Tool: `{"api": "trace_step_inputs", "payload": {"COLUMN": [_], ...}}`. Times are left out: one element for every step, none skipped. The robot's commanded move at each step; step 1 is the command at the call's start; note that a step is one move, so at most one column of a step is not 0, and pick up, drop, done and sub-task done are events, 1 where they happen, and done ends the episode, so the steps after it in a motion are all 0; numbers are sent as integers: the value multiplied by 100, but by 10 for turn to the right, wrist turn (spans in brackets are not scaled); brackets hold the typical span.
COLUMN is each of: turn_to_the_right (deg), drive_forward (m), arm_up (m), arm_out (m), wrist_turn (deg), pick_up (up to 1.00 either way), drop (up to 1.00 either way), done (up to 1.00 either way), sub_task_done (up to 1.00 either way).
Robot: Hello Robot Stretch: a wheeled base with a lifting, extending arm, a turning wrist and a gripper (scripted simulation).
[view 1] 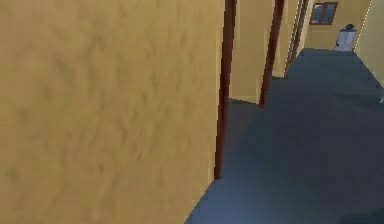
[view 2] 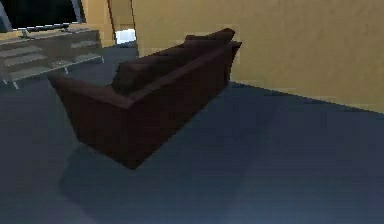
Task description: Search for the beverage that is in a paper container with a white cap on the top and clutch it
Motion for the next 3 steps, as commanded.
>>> {"api": "trace_step_inputs", "payload": {"turn_to_the_right": [450,450,270], "drive_forward": [0,0,0], "arm_up": [0,0,0], "arm_out": [0,0,0], "wrist_turn": [0,0,0], "pick_up": [0,0,0], "drop": [0,0,0], "done": [0,0,0], "sub_task_done": [0,0,0]}}
